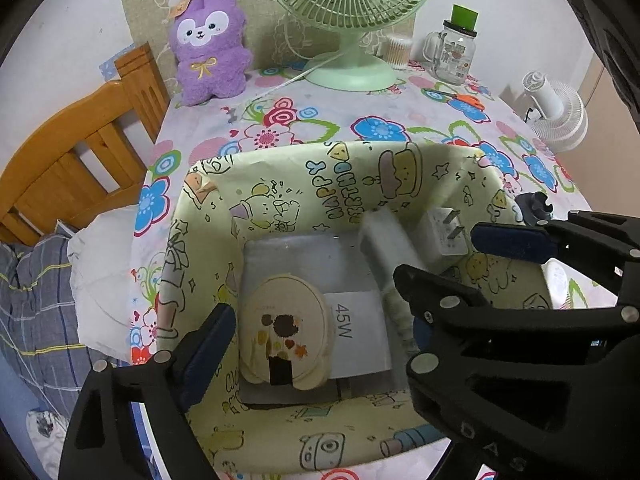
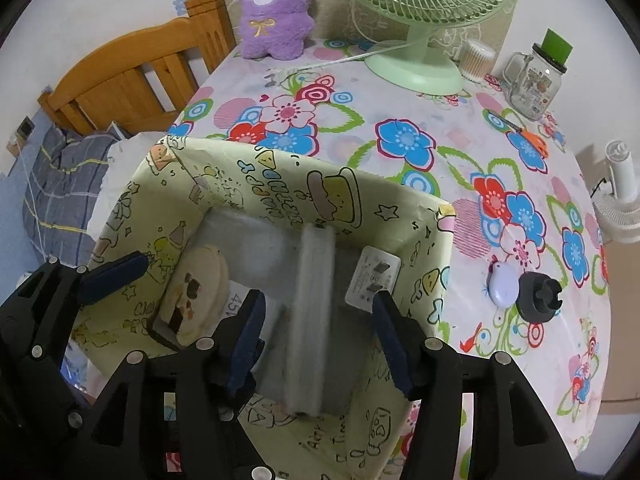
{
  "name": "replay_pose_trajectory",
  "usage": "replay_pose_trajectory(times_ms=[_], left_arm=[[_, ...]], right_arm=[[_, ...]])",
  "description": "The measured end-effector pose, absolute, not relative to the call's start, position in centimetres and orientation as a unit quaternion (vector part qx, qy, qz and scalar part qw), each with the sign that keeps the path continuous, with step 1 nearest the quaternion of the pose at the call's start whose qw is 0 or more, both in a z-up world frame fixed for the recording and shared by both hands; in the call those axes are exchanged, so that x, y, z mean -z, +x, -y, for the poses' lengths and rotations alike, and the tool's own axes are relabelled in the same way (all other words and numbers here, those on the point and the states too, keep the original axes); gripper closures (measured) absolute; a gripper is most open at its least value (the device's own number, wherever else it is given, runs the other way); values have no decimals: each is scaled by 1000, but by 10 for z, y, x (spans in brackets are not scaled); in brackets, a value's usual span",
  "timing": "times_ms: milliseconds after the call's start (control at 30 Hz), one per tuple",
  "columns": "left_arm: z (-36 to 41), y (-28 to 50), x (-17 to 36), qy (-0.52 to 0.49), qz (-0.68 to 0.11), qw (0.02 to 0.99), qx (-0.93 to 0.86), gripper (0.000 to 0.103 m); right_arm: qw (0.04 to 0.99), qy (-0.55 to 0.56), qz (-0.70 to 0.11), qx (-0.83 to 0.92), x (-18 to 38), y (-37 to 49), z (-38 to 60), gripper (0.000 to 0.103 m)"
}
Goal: Organize rigid objects
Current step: 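Lower both held items into the yellow box and open both grippers, then withdraw both grippers from the box toward the black key and white case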
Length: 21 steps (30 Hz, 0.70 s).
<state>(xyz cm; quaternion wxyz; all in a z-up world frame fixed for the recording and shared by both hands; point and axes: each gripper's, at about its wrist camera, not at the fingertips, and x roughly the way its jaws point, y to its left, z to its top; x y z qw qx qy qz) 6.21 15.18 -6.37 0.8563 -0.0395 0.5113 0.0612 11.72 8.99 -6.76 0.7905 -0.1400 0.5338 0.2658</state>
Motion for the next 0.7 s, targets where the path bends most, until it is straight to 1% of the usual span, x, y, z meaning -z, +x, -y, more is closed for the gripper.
replay_pose_trajectory(times_ms=[167, 200, 233, 467, 500, 533, 567, 700], left_arm=[[-148, 56, 55, -38, -505, 860, -63, 11], [-147, 55, 53, -38, -504, 860, -63, 11], [-146, 53, 50, -39, -501, 862, -62, 11], [-138, 49, 38, -38, -490, 869, -51, 11], [-136, 49, 37, -36, -490, 870, -50, 10], [-134, 49, 37, -32, -489, 870, -51, 10], [-132, 48, 36, -30, -489, 871, -50, 10], [-123, 49, 33, -22, -486, 872, -46, 10]], right_arm=[[795, -138, -530, -261, 58, 111, -85, 42], [799, -140, -528, -252, 56, 110, -84, 36], [799, -138, -527, -254, 55, 109, -83, 34], [801, -121, -524, -261, 42, 104, -72, 34], [804, -122, -524, -254, 40, 103, -70, 33], [806, -124, -524, -245, 39, 102, -68, 30], [809, -125, -523, -238, 39, 101, -66, 28], [813, -122, -519, -234, 35, 100, -56, 27]])
